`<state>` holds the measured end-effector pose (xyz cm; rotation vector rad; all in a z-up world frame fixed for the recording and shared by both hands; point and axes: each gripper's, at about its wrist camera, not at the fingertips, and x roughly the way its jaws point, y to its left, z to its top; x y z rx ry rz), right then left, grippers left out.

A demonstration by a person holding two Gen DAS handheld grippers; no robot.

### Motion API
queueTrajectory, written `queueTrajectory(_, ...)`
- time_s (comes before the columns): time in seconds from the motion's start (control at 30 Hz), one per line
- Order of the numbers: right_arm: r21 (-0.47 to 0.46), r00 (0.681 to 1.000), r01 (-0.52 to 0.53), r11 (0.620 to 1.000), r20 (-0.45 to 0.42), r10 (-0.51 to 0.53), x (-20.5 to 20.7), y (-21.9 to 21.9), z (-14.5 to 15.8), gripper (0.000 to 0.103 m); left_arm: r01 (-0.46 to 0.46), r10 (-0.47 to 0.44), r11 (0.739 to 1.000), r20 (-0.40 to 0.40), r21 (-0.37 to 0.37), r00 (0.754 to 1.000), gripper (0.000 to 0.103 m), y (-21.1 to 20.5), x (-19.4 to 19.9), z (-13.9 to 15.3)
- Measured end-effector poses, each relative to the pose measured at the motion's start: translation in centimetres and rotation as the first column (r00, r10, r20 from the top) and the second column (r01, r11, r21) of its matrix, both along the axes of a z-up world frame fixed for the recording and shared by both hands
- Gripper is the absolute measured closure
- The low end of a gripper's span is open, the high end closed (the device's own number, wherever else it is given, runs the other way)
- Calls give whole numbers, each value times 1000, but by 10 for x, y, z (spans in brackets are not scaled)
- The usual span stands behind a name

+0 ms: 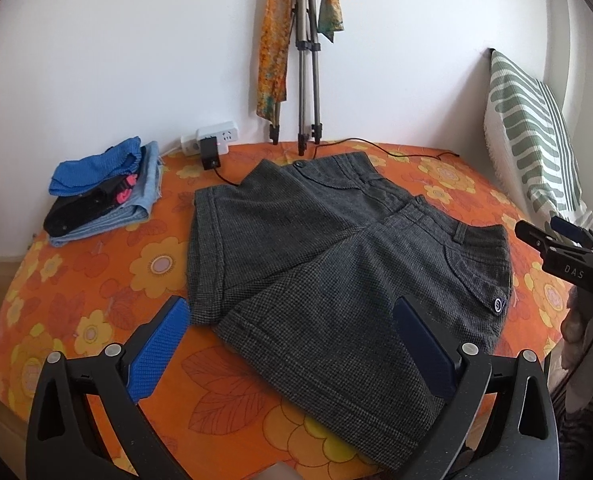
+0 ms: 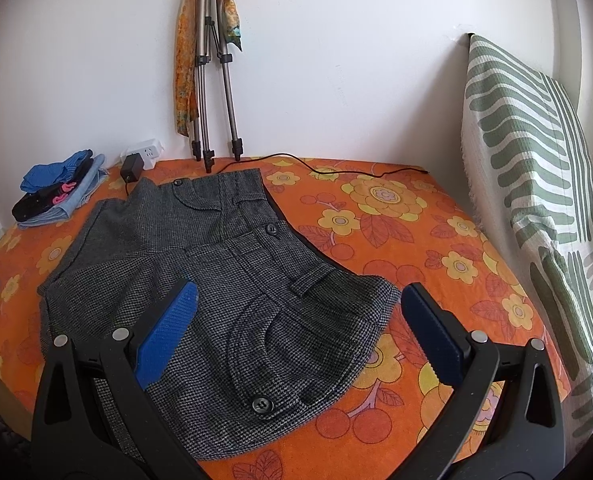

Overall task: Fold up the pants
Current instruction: 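Grasp the shorts leg hem with the left tool while the right tool grasps the waistband corner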

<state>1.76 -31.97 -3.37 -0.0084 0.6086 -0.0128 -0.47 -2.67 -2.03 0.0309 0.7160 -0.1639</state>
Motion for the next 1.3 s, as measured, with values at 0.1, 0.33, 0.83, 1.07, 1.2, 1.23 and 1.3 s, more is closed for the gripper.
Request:
queueTrajectory(0.1,13,999,17,1000,-43,-17,6,-6,-6,1,43,-42,999,-34,16,999,7,-12,0,-9)
queueTrajectory(0.33,97,981,75,992,-187,-56,23,-34,-30,8,164,-156,985,-121,56,980,12,-47,-3,-30)
queueTrajectory(0.83,183,929,183,966,-355,-109,36,-74,-69,10,331,-306,941,-237,72,922,20,-92,-15,-57)
queueTrajectory(1.07,249,916,233,940,-381,-126,46,-97,-74,10,410,-374,906,-255,106,892,24,-102,-32,-67)
queueTrajectory(1.2,294,914,256,921,-383,-132,52,-109,-73,10,468,-423,872,-263,141,867,27,-105,-47,-72)
queueTrajectory(1.23,301,914,257,918,-385,-130,54,-110,-73,10,484,-437,862,-266,150,859,27,-106,-51,-73)
queueTrajectory(1.3,307,912,254,917,-391,-122,58,-110,-74,10,508,-456,843,-268,174,849,27,-108,-58,-75)
